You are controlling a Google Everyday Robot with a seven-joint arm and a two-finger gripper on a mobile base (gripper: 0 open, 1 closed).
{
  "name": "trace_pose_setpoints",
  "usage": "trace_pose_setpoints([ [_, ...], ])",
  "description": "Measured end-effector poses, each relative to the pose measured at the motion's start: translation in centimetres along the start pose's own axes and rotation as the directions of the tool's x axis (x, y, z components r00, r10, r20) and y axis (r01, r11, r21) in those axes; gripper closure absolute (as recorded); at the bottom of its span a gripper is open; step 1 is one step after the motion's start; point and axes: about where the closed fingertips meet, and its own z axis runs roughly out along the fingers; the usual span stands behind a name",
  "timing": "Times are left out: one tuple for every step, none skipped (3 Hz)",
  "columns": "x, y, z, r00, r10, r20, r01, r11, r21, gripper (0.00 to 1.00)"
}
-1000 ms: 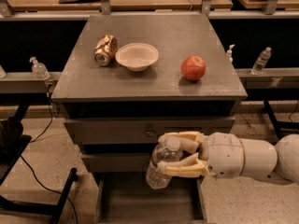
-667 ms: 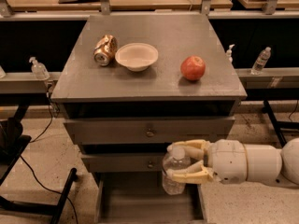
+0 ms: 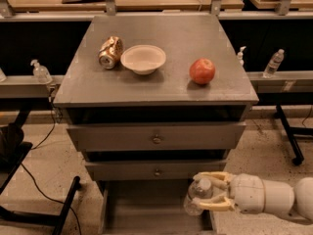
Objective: Place water bottle into bottom drawer
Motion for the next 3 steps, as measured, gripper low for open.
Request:
trace_pose_setpoints([
  [-0.2, 0.3, 0.8, 1.000, 0.016, 0.009, -0.016, 0.9998, -0.012, 1.00],
  [1.2, 0.4, 1.7, 0.999, 0.019, 0.030, -0.018, 0.9995, -0.025, 1.00],
  [10.3, -2.1, 3.7, 0.993, 0.086, 0.080, -0.092, 0.9926, 0.080, 1.00],
])
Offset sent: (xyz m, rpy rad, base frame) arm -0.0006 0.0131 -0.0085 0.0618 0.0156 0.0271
